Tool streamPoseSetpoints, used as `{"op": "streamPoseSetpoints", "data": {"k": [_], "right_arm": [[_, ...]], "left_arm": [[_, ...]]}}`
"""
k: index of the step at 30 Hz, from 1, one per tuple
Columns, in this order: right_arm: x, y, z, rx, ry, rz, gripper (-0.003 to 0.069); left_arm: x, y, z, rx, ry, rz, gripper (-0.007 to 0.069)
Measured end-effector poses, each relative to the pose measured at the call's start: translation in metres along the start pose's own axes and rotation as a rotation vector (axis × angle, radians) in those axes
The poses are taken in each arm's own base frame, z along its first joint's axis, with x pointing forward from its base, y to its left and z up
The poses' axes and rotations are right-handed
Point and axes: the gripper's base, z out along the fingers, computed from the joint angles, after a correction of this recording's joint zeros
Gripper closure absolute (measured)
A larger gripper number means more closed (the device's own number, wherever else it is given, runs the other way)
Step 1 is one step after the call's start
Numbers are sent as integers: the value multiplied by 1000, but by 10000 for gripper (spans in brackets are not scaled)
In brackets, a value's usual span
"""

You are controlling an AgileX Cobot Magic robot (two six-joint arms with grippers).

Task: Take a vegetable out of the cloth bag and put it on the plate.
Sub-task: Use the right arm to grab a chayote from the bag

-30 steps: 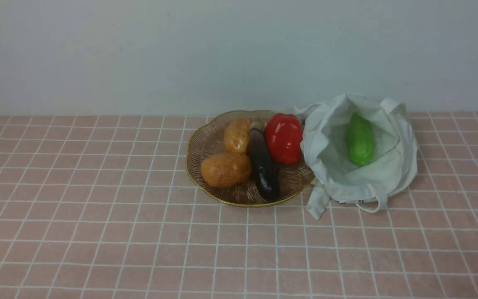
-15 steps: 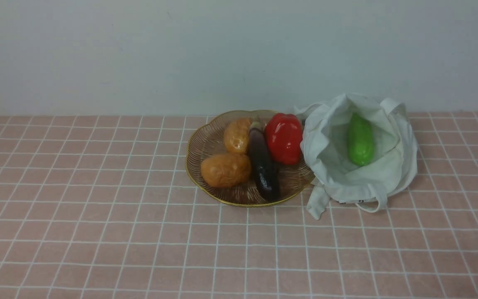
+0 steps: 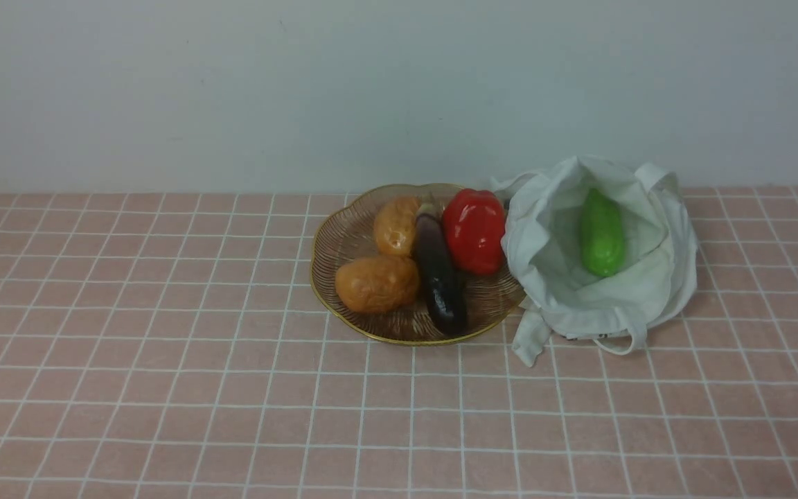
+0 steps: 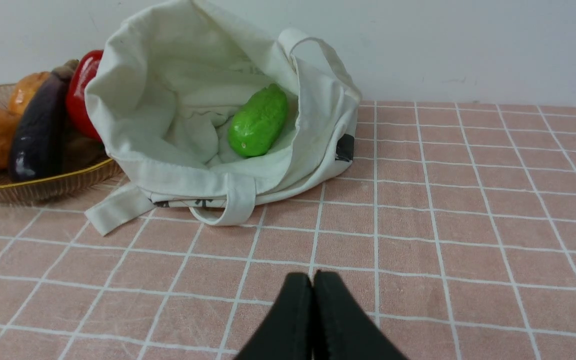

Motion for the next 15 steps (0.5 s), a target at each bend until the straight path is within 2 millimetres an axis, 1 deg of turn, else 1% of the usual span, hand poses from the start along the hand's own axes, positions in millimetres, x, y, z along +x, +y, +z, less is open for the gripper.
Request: {"op": "streamPoseSetpoints", "data": {"k": [2,3,4,5,7,8,9,10,15], "right_arm": [[-1,2,0,-23,-15,128,673],[0,2,0,-27,-14,151,673],[-2,5,0,-64,-35,376,673],[-4,7,0,-90,-43,529,673],[-8,9,0,-141,-57,827,673],[-9,10,0,-156,-58,908,673],[-9,10,0,-160,-58,926,673],[-10,11,-1,-181,-61,1032,673],[-12,12,-1,-197,-64,1103,673]], "left_arm": [[0,0,0,0,0,0,629],[0,0,0,0,0,0,629],[0,0,0,0,0,0,629],[0,0,0,0,0,0,629],[0,0,0,0,0,0,629],[0,0,0,0,0,0,629],[0,0,0,0,0,0,629],[0,0,0,0,0,0,629],[0,0,0,0,0,0,629]]}}
